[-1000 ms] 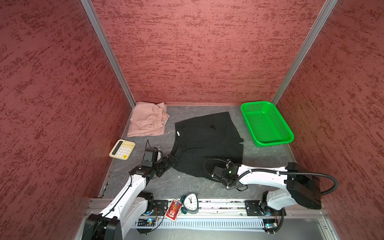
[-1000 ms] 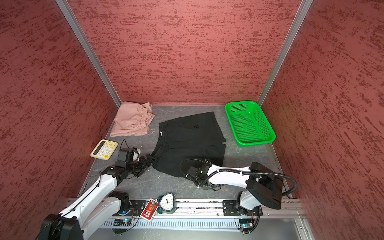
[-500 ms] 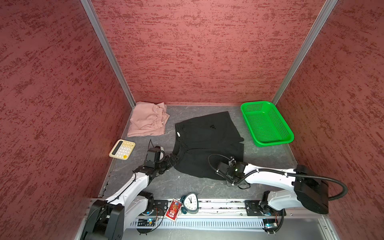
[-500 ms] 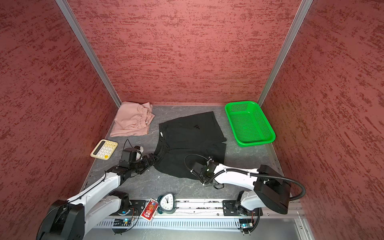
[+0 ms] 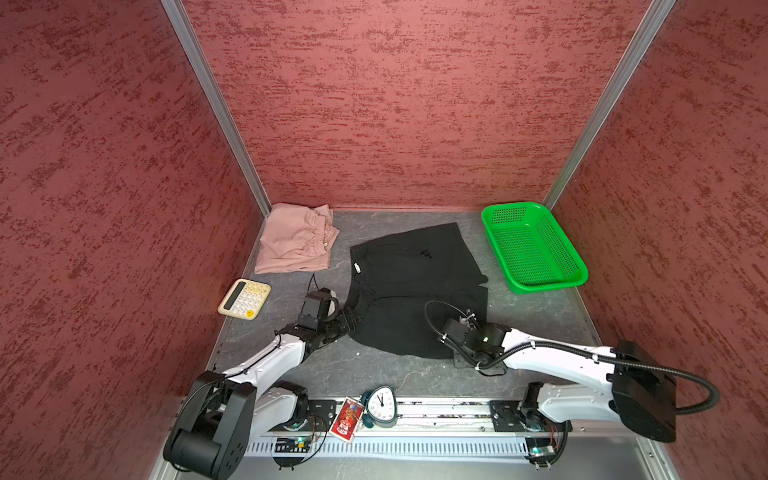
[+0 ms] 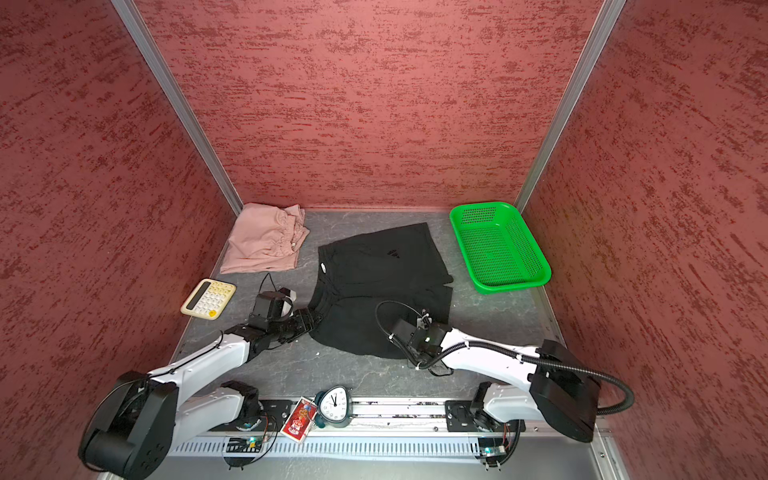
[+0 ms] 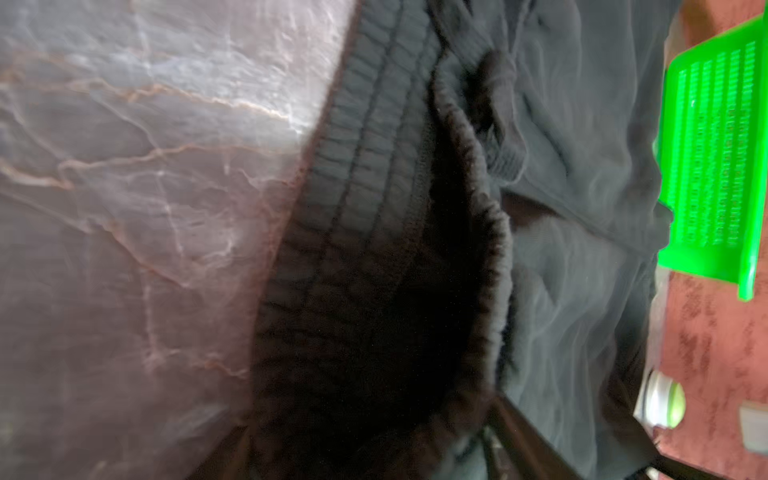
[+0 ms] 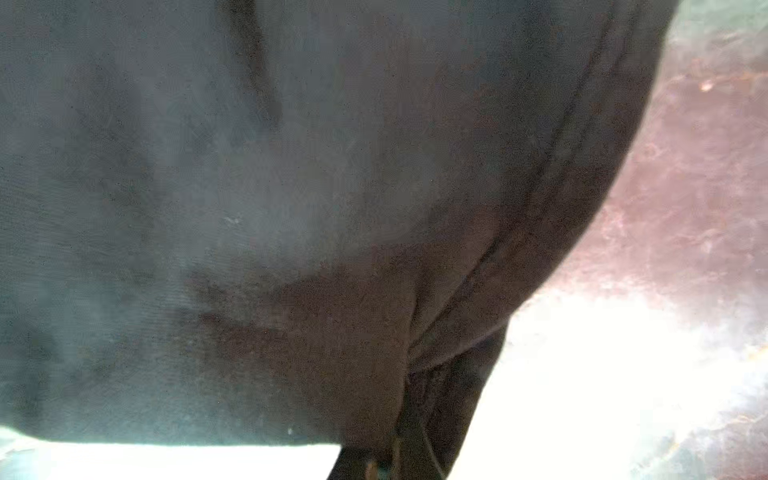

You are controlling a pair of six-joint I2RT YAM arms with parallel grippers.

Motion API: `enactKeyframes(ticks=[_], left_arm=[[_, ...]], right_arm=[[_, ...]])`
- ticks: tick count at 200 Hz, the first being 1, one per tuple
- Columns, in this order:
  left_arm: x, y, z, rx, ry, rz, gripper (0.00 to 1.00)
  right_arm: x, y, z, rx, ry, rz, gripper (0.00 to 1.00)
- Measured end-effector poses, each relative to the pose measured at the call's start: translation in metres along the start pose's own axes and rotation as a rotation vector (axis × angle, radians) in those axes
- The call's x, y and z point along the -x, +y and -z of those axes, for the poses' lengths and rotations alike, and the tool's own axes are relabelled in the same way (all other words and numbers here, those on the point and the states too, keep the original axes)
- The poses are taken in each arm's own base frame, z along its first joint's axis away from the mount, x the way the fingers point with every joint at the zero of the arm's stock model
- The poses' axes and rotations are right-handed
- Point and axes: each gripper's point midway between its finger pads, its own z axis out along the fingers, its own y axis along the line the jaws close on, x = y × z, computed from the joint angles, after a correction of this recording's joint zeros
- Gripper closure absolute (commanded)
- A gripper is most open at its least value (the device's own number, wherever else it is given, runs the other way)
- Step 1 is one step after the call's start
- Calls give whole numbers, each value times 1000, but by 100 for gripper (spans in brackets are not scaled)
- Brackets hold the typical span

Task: Fold and stack the shorts

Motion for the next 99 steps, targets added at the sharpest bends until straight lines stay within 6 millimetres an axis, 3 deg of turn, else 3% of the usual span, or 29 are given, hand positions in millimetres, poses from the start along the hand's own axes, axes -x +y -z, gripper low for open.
enactKeyframes(ticks=[16,43,80,99], left_arm=[[2,0,0,7,-1,0,84],[9,-7,6,16,-5,-18,100],[22,-25,34,27,-29,-28,100],[25,-32,48,33,-37,-26,100]], right_arm=[[3,0,3,16,-11,-13,100],[5,-2,6,26,-19,-29,100],[5,-9,9,-1,-8,-40,100],[13,-9,22,-18,-22,-41,100]])
